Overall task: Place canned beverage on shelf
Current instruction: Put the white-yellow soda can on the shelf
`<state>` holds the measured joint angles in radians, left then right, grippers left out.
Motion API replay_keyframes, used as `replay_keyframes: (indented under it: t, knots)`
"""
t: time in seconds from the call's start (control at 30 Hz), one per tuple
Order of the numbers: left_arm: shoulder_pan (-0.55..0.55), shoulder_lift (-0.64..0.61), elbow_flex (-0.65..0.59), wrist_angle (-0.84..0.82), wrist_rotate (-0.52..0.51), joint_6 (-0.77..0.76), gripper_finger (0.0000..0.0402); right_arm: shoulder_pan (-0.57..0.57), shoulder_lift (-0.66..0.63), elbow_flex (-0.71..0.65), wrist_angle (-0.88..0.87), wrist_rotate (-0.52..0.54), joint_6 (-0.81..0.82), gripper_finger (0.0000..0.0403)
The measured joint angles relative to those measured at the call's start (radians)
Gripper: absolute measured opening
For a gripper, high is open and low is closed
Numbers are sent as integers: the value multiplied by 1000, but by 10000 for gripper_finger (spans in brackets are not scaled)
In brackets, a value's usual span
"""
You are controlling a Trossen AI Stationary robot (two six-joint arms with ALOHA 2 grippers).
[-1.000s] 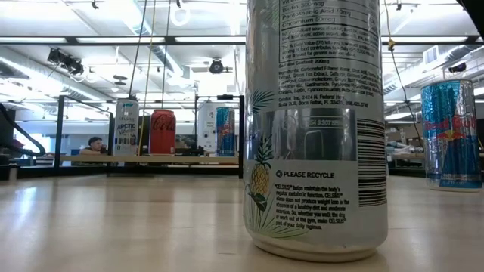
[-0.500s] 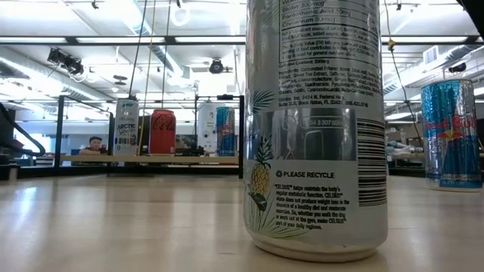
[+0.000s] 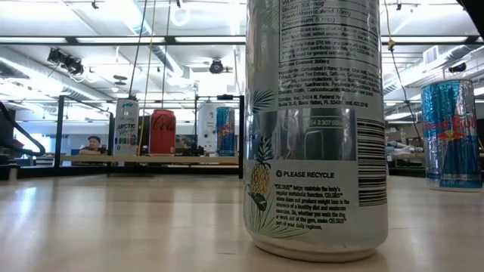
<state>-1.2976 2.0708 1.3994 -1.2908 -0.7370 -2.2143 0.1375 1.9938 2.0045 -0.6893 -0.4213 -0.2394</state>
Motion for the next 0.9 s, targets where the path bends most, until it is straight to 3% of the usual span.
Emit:
replay_keyframes:
  t: [0.5,0.9]
  knots:
    - [73,0,0,16,-40,79,350,0,0,0,0,-1,0,323]
    - [84,0,0,8,-78,79,264,0,0,0,0,-1,0,323]
